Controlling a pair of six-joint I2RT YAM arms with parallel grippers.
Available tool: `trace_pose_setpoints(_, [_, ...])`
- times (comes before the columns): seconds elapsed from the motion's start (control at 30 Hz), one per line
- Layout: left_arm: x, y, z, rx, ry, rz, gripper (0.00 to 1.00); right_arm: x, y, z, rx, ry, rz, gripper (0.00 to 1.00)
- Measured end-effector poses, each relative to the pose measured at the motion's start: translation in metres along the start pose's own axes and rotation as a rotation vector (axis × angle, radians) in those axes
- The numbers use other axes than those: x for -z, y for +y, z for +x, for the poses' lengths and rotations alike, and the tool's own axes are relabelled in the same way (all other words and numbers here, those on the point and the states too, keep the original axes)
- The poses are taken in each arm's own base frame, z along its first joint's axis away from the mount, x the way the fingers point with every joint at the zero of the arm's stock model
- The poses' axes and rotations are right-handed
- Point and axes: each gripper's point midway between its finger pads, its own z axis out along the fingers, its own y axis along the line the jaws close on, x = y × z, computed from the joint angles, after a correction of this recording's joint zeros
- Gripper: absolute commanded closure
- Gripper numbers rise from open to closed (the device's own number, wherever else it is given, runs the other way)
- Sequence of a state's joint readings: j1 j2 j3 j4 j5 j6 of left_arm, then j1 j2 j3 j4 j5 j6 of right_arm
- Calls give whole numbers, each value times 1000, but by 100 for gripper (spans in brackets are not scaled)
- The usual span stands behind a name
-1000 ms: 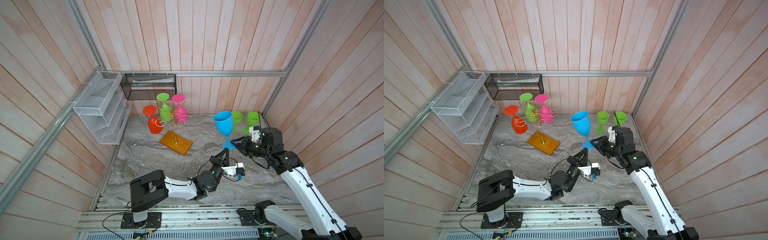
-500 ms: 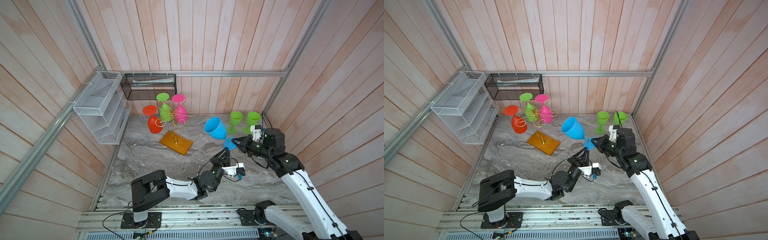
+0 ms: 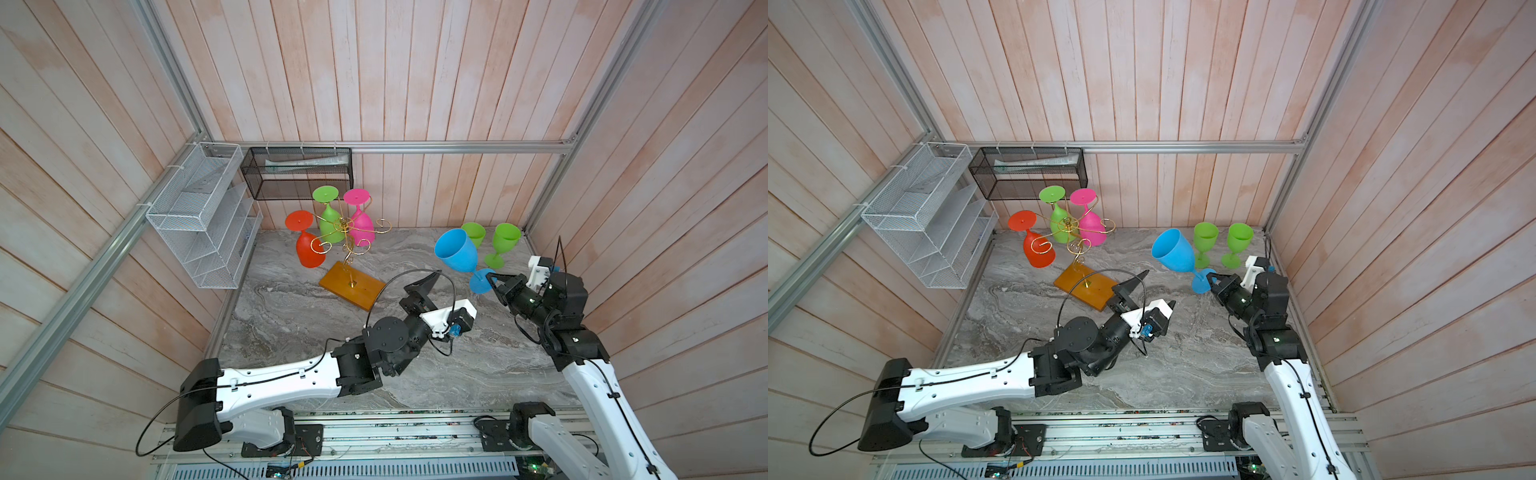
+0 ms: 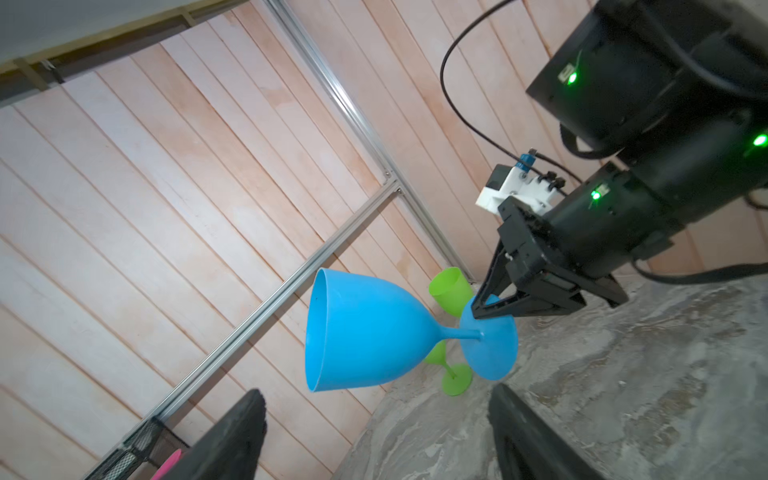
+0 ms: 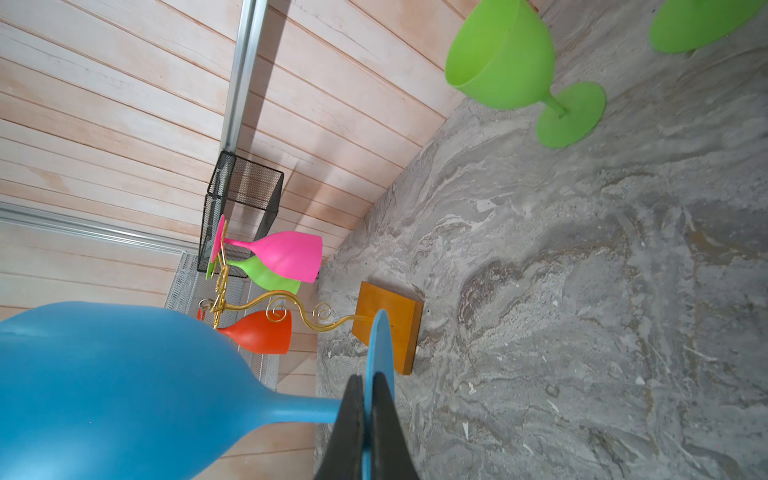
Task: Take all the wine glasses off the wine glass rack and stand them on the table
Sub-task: 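Close the right gripper on the blue glass foot and open the left gripper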
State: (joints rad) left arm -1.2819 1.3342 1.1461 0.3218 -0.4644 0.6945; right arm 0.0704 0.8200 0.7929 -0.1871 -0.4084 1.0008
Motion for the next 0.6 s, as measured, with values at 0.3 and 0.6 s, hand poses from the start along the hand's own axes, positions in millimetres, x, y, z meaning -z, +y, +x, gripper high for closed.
trace_pose_setpoints(0.3, [-2, 8, -30, 230, -12, 283, 17, 14, 17, -15, 97, -101, -87, 100])
trace_pose_setpoints(0.6, [-26, 32, -18, 363, 29, 392, 20, 21, 24, -22, 156, -138, -110, 100])
